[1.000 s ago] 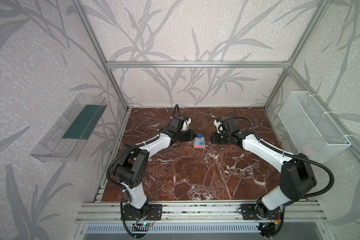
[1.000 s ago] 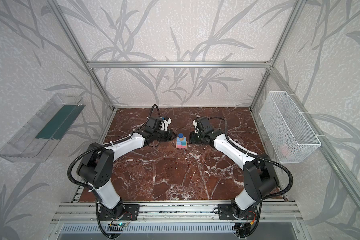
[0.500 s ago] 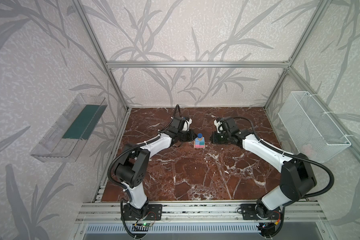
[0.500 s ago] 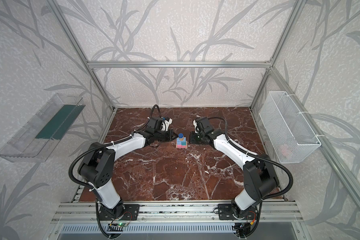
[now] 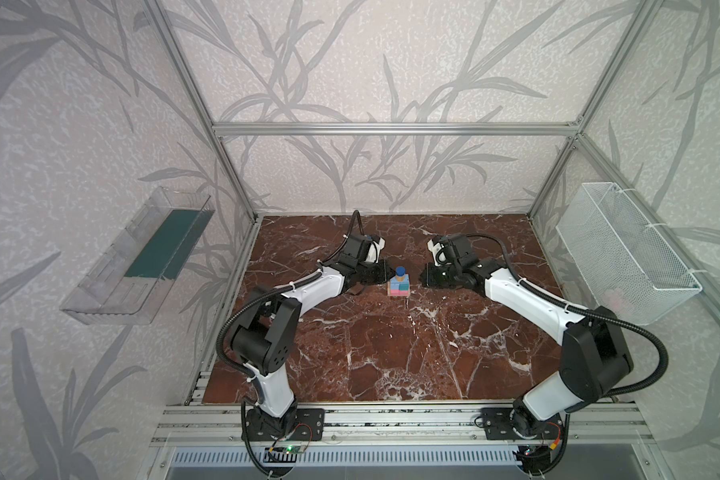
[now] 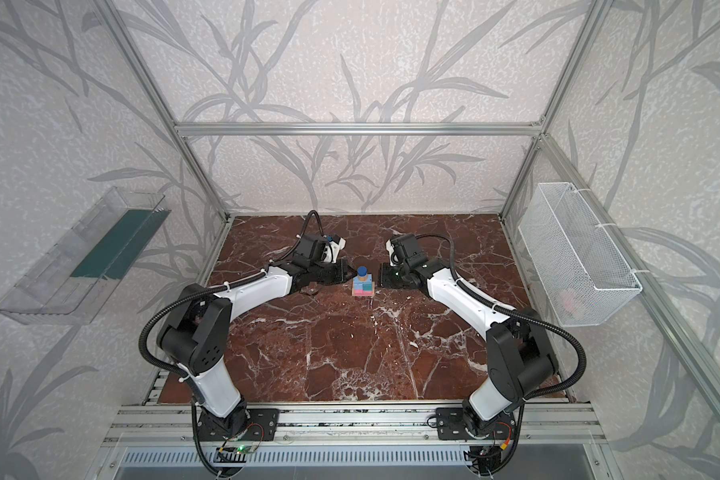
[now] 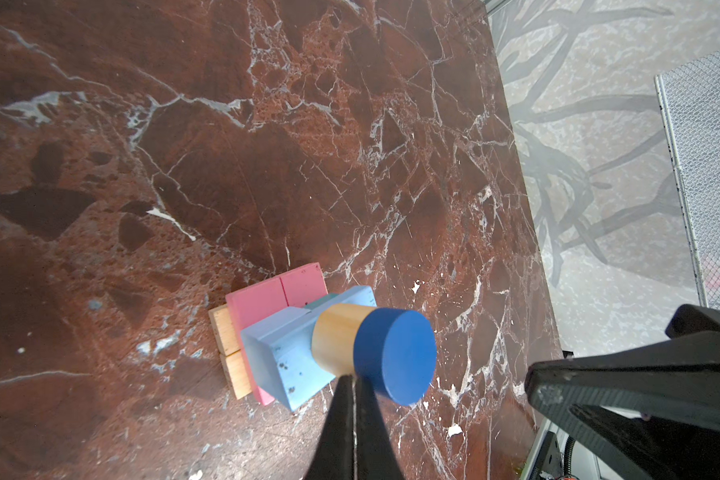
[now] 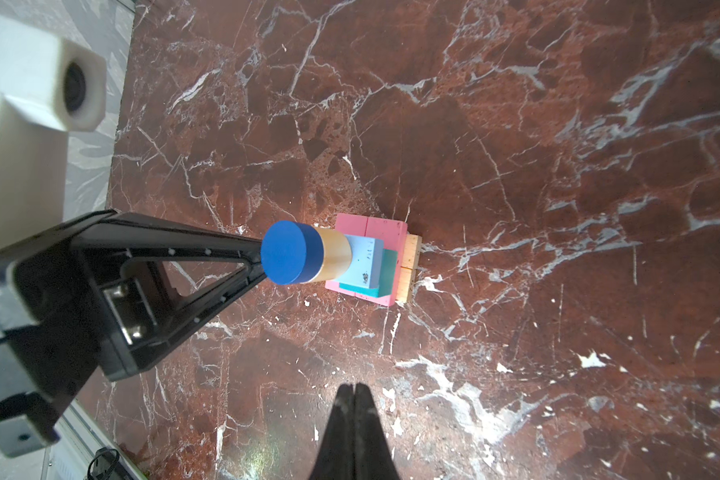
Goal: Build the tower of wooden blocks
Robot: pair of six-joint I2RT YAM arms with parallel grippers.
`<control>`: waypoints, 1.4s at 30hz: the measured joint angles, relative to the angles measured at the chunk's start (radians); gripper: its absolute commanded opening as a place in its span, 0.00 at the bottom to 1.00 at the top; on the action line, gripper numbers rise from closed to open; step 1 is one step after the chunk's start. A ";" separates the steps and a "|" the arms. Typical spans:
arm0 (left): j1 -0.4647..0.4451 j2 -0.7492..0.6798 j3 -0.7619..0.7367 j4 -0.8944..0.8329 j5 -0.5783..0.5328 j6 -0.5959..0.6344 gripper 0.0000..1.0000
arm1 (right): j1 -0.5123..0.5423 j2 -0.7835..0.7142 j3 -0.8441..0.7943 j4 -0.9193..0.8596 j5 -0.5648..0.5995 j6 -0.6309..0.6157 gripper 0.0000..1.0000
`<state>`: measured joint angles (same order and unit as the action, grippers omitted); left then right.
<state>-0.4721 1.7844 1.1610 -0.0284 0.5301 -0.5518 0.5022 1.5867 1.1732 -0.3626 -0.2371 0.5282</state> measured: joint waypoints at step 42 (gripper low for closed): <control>0.013 -0.586 -0.107 -0.269 -0.397 0.186 0.20 | -0.142 -0.356 -0.087 -0.077 0.025 -0.057 0.54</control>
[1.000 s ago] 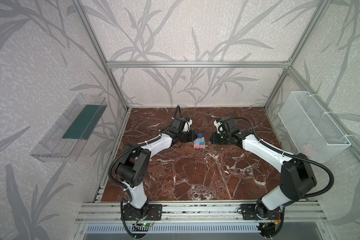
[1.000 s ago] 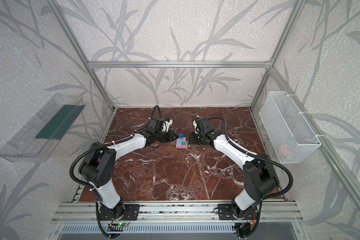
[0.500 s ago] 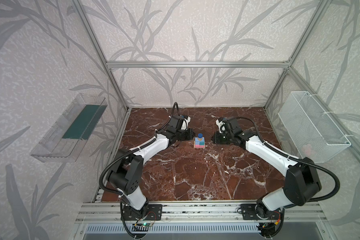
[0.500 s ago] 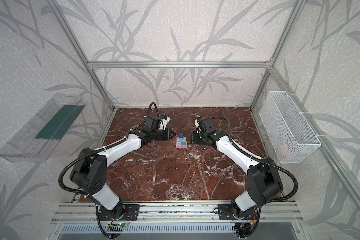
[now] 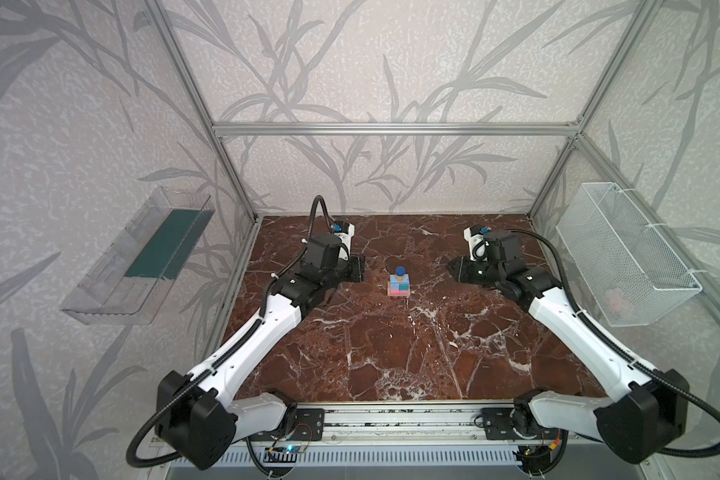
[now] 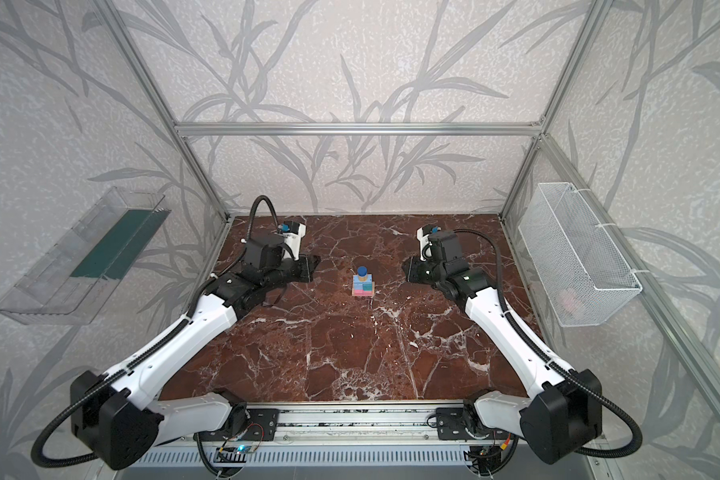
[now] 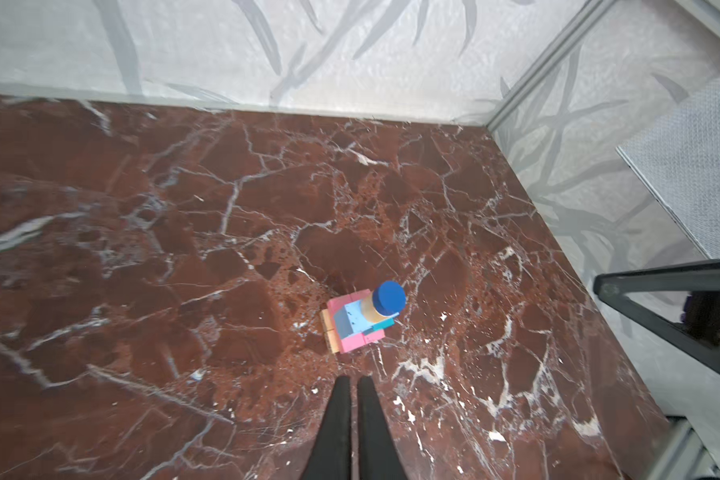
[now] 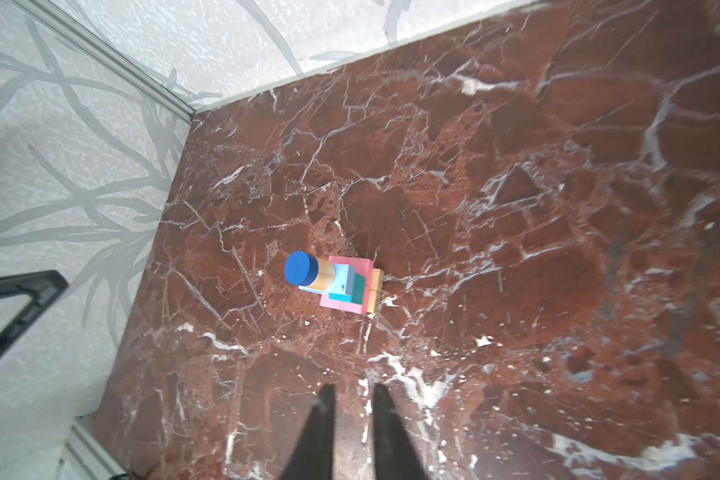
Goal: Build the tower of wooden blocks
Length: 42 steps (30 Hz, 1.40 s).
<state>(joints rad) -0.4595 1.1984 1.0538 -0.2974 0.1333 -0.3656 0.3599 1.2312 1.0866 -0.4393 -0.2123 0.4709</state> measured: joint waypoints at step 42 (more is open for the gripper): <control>0.293 0.188 -0.780 1.155 -0.639 0.381 1.00 | -0.139 0.244 -0.752 1.270 0.500 -0.575 0.99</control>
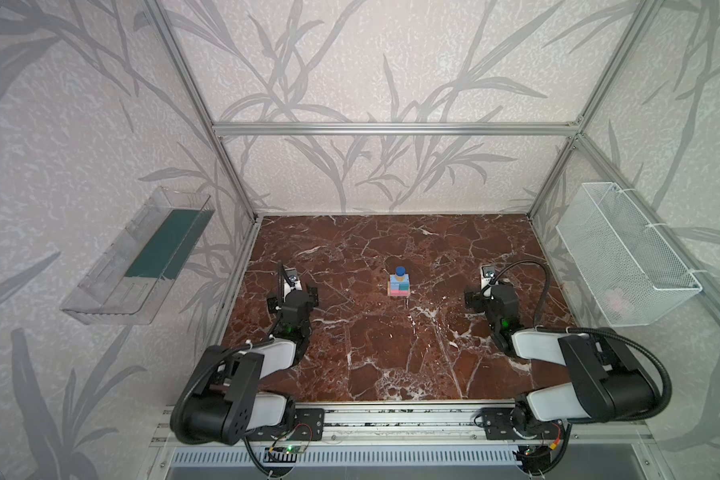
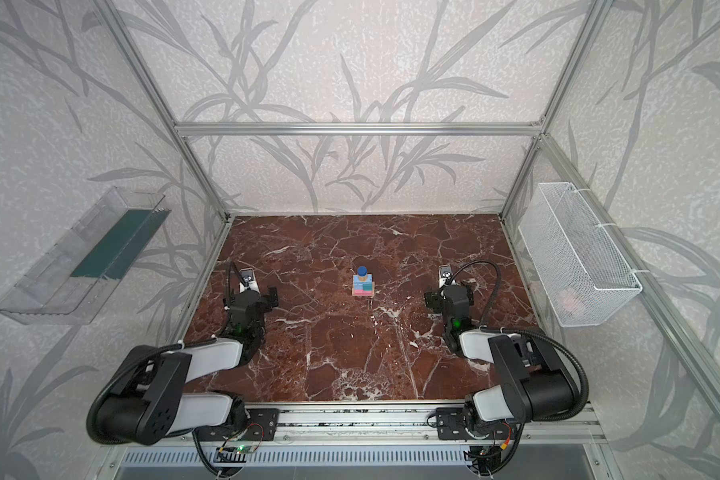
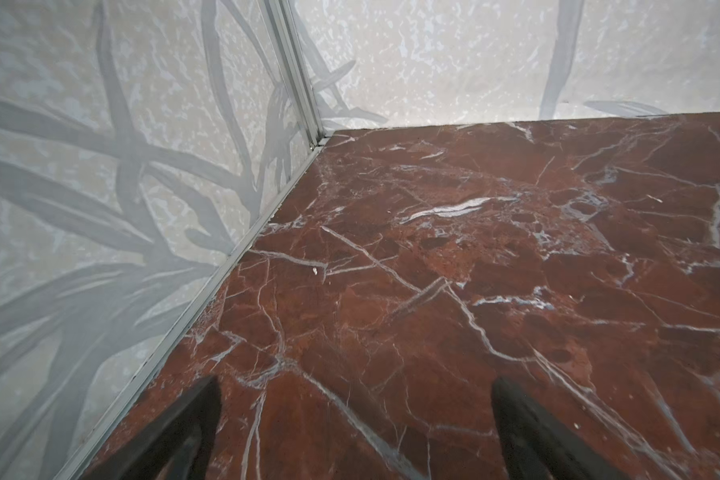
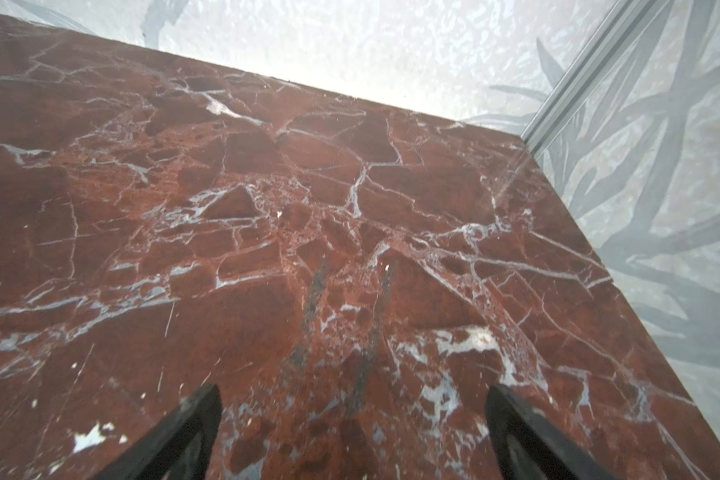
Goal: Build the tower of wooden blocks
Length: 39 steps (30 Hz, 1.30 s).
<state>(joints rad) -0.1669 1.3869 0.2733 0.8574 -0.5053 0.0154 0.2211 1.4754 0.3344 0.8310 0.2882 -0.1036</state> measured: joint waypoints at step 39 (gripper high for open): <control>0.167 0.180 0.099 0.089 0.298 -0.047 0.99 | -0.073 0.123 0.016 0.180 -0.123 0.010 0.99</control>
